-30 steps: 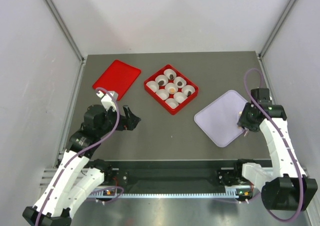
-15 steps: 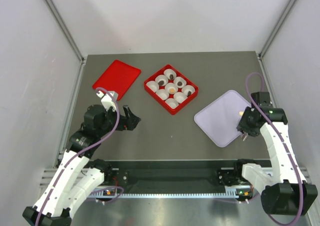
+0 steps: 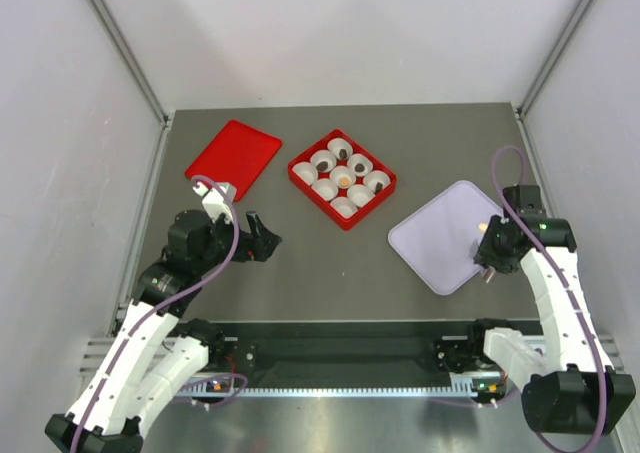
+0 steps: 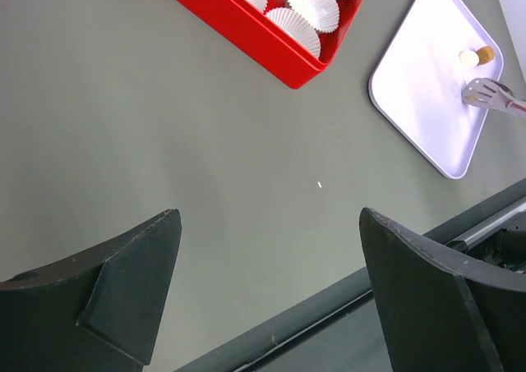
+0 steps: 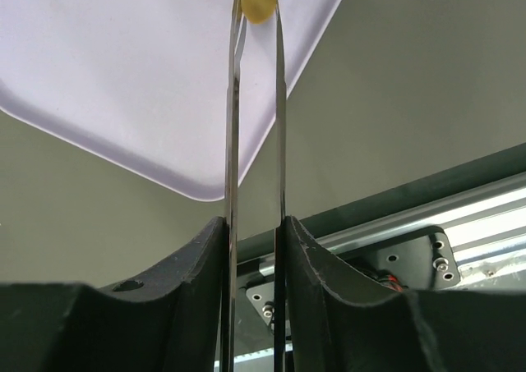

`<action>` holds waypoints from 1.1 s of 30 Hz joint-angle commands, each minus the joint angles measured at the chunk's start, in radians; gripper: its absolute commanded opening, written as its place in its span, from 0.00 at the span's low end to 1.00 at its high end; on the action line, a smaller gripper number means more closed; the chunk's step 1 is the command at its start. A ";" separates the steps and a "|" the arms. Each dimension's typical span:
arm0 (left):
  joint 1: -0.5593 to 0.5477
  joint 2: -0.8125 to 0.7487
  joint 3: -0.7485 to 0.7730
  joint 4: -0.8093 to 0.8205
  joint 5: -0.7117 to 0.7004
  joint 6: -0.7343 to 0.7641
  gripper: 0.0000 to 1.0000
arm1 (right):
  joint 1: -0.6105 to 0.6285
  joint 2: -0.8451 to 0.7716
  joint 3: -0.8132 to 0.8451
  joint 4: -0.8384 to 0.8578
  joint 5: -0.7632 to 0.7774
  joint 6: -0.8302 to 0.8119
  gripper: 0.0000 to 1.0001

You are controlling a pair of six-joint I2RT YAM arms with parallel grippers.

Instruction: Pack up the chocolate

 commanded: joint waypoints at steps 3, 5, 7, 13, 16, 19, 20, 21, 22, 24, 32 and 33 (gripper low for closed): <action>-0.006 -0.015 0.000 0.041 0.001 0.008 0.95 | -0.008 -0.006 0.061 0.035 -0.040 -0.023 0.28; -0.007 -0.015 0.002 0.039 0.000 0.008 0.95 | -0.001 -0.001 0.093 0.037 -0.049 -0.023 0.27; -0.009 -0.013 0.002 0.039 0.000 0.008 0.95 | 0.027 0.009 0.147 0.072 -0.073 -0.011 0.26; -0.014 0.002 0.002 0.038 -0.003 0.008 0.95 | 0.293 0.133 0.308 0.195 -0.061 0.109 0.25; -0.014 0.004 0.003 0.034 -0.005 0.008 0.94 | 0.438 0.303 0.403 0.236 0.008 0.127 0.25; -0.012 -0.001 0.003 0.033 -0.020 0.008 0.94 | 0.571 0.437 0.555 0.239 0.101 0.124 0.25; -0.014 -0.001 0.003 0.033 -0.023 0.008 0.94 | 0.598 0.466 0.584 0.243 0.149 0.108 0.26; -0.014 -0.003 0.003 0.033 -0.026 0.008 0.94 | 0.624 0.497 0.613 0.241 0.167 0.098 0.27; -0.014 -0.001 0.003 0.031 -0.029 0.006 0.94 | 0.660 0.526 0.638 0.244 0.181 0.088 0.26; -0.014 0.005 0.003 0.031 -0.032 0.006 0.94 | 0.684 0.600 0.692 0.261 0.190 0.060 0.27; -0.014 0.014 0.005 0.027 -0.051 0.001 0.94 | 0.730 0.715 0.704 0.269 0.212 0.017 0.29; -0.014 0.016 0.005 0.027 -0.051 0.001 0.94 | 0.734 0.718 0.700 0.276 0.207 0.015 0.29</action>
